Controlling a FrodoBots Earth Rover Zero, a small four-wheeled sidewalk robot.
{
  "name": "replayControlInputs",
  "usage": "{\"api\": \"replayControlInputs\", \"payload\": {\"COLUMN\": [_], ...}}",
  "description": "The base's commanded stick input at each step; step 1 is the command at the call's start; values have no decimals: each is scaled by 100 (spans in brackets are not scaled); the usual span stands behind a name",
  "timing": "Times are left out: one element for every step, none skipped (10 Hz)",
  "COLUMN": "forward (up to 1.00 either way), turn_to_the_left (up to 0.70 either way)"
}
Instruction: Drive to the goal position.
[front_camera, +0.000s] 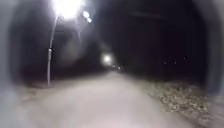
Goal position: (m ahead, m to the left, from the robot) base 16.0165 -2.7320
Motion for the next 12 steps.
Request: {"api": "replayControlInputs", "payload": {"forward": [100,100,100,100,100,100,100,100,100,100,100,100], "turn_to_the_left": [0,0,0,0,0,0,0,0,0,0,5,18]}}
